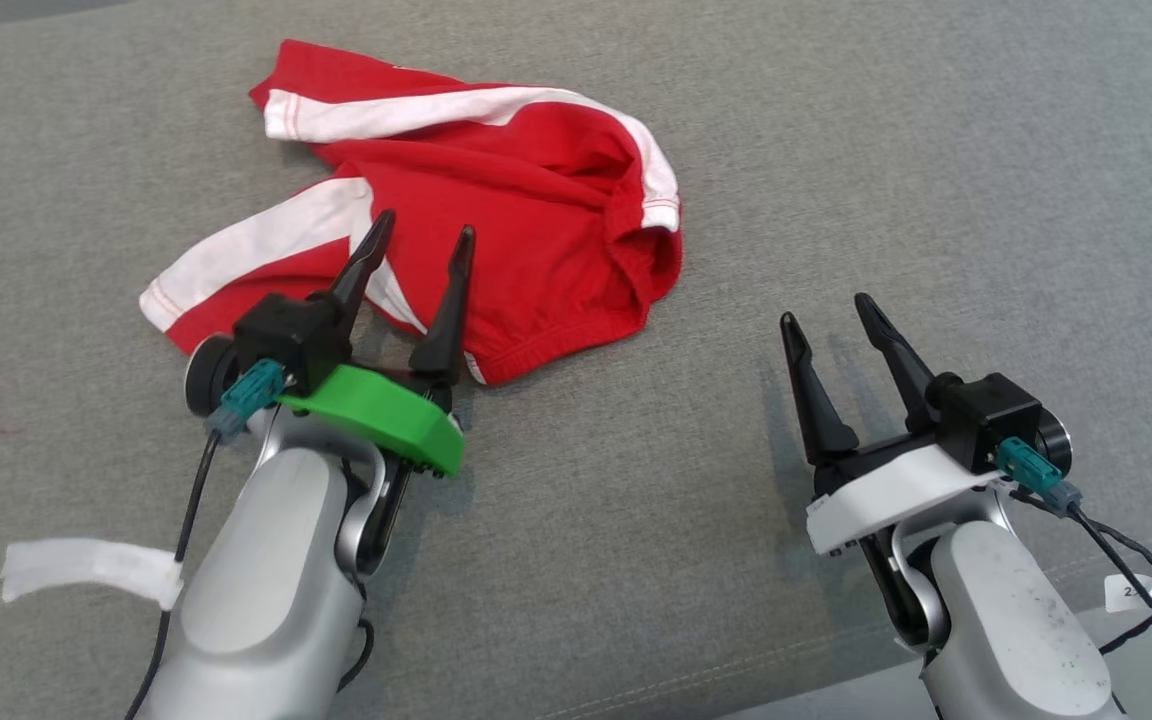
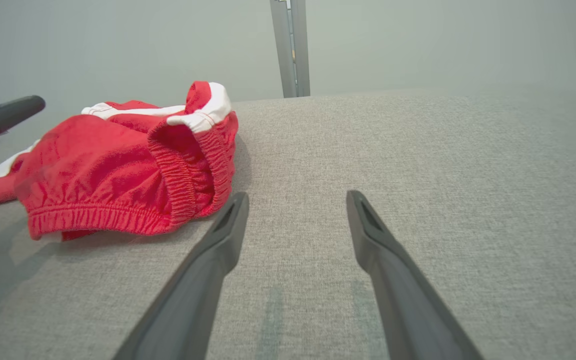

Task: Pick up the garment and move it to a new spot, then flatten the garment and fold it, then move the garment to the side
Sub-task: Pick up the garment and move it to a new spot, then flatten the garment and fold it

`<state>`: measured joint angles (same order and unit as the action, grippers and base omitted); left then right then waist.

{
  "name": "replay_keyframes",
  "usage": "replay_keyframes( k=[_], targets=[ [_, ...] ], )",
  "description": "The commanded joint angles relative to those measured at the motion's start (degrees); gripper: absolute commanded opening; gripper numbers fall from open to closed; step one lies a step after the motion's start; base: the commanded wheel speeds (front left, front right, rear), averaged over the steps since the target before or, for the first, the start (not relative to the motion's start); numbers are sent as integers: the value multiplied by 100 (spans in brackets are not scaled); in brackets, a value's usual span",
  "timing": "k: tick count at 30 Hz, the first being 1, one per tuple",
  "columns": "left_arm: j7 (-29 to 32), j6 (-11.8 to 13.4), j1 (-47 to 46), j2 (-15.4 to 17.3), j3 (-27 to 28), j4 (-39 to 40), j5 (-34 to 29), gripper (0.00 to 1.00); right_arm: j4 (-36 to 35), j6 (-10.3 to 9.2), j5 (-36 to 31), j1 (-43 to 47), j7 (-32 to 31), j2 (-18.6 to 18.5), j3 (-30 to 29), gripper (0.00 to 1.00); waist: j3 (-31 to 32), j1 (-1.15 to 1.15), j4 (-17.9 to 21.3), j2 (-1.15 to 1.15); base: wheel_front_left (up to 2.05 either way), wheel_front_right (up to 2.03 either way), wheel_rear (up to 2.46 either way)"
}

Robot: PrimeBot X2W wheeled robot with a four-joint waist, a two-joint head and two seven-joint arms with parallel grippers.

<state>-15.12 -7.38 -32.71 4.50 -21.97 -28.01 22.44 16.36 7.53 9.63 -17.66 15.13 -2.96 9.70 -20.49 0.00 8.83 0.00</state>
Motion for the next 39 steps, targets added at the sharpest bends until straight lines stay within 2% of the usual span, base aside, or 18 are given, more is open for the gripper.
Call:
replay_keyframes(
  k=[1,9,15,22,31,35,36,38,39],
  targets=[
    [-5,-9,181,-24,92,59,-61,100,-20,-8,33,-31,4,-13,22,100,395,0,-636,0,0,0,0],
    [-6,-9,1105,-131,642,244,-140,100,306,-8,323,-106,4,-181,648,100,716,0,-1634,0,0,0,0],
    [-6,-9,1639,-157,839,303,-117,100,502,-7,366,-151,4,-167,411,100,773,0,-2083,0,0,0,0],
    [-5,-9,1963,-161,750,319,34,100,707,-6,131,-299,4,-129,-239,100,722,0,-2280,0,0,0,0],
    [-5,-9,1787,-158,593,353,115,100,1268,-7,-205,-501,4,-48,-978,100,642,0,-2378,0,0,0,0],
    [-5,-9,1754,-157,586,399,146,100,1395,-7,-180,-559,4,-14,-1040,100,576,0,-2389,0,0,0,0],
    [-5,-9,1734,-158,599,401,151,100,1410,-7,-148,-608,4,-13,-1018,94,547,0,-2387,0,0,0,0],
    [-6,-9,1705,-159,531,350,69,100,1443,-7,-112,-718,4,-14,-1011,25,492,0,-2382,0,0,0,0],
    [-5,-10,1702,-158,495,309,47,100,1438,-7,-90,-781,4,-14,-1057,0,467,0,-2381,0,0,0,0]
  ],
)
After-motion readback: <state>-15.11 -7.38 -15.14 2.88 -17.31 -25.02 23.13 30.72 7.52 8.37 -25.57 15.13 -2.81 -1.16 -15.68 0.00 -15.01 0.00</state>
